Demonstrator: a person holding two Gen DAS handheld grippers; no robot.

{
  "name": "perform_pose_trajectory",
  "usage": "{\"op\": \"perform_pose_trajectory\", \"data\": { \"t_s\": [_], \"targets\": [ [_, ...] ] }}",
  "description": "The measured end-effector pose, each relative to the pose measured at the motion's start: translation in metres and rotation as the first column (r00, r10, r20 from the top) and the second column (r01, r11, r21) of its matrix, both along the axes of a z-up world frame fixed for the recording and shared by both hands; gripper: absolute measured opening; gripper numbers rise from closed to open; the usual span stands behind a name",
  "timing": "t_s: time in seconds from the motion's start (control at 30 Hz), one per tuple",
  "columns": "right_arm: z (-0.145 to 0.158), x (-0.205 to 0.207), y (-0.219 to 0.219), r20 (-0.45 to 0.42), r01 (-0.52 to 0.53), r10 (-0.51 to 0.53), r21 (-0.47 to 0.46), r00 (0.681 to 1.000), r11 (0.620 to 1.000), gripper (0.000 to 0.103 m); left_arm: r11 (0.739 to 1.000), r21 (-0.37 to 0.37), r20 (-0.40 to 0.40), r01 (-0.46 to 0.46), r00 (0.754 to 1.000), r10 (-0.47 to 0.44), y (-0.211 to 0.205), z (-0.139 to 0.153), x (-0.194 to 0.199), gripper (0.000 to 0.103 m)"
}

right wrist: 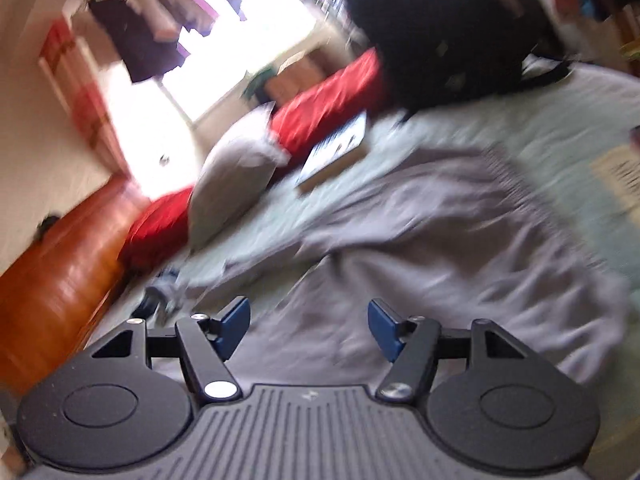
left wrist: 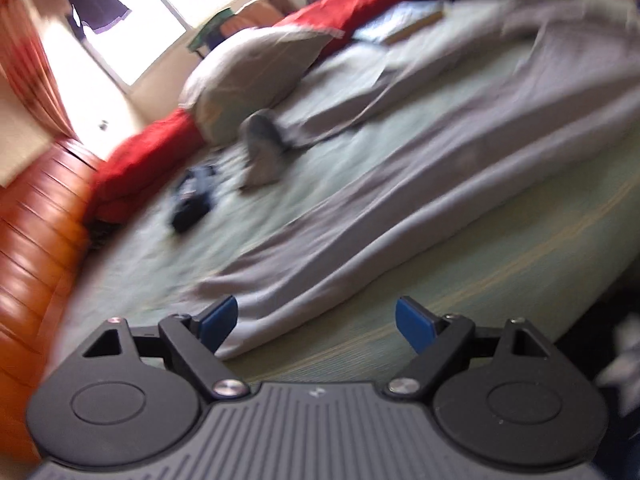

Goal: Fold clothes

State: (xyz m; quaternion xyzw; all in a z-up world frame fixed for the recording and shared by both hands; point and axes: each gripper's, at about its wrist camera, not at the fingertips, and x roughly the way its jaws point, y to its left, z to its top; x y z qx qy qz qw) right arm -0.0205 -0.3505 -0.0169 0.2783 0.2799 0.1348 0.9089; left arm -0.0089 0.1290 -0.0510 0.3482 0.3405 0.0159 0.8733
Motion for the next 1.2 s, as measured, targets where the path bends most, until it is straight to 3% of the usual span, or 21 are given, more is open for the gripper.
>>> {"op": "perform_pose_trajectory", "data": {
  "t_s": [0.07,0.13,0.23,0.33,0.47,0.73,0.87,1.0,1.07,1.2],
  "targets": [
    [0.002,0.012,0.023,-0.027,-0.083,0.082,-0.041,0.996,0.996,0.071,0.999,0.028,-0.001,0.020,1.000,-0.020,0.004,-0.004,0.002,0.086],
    [0.008,0.018,0.050,-0.035,-0.180,0.177,-0.095,0.984,0.979,0.074,0.999,0.010,-0.007,0.050,0.999,-0.050,0.004,-0.005,0.005,0.086],
    [0.018,0.027,0.092,-0.048,-0.334,0.331,-0.182,0.943,0.925,0.077,0.989,-0.002,0.003,0.148,0.989,-0.148,-0.005,-0.008,0.004,0.086],
    [0.025,0.031,0.140,-0.052,-0.486,0.494,-0.298,0.868,0.822,0.076,0.969,0.010,0.014,0.249,0.968,-0.249,-0.021,-0.012,0.004,0.086],
    [0.030,0.032,0.199,-0.067,-0.634,0.675,-0.423,0.735,0.648,0.069,0.947,0.017,0.023,0.320,0.947,-0.320,-0.037,-0.015,0.005,0.086],
    [0.009,0.029,0.278,-0.140,-0.741,0.842,-0.565,0.521,0.364,0.047,0.947,-0.032,0.041,0.319,0.947,-0.317,-0.041,-0.013,0.006,0.087],
    [-0.006,0.021,0.302,-0.144,-0.656,0.859,-0.710,0.492,0.256,0.046,0.949,-0.044,0.044,0.312,0.950,-0.310,-0.036,-0.012,0.005,0.087],
    [-0.014,0.023,0.310,-0.160,-0.619,0.869,-0.762,0.468,0.193,0.044,0.949,-0.058,0.048,0.311,0.950,-0.308,-0.032,-0.012,0.004,0.087],
    [-0.018,0.031,0.313,-0.169,-0.614,0.869,-0.769,0.465,0.179,0.044,0.948,-0.064,0.052,0.311,0.950,-0.308,-0.031,-0.012,0.004,0.087],
    [-0.022,0.050,0.318,-0.176,-0.643,0.870,-0.742,0.460,0.190,0.043,0.947,-0.069,0.057,0.312,0.949,-0.309,-0.030,-0.013,0.004,0.087]
  ]
}}
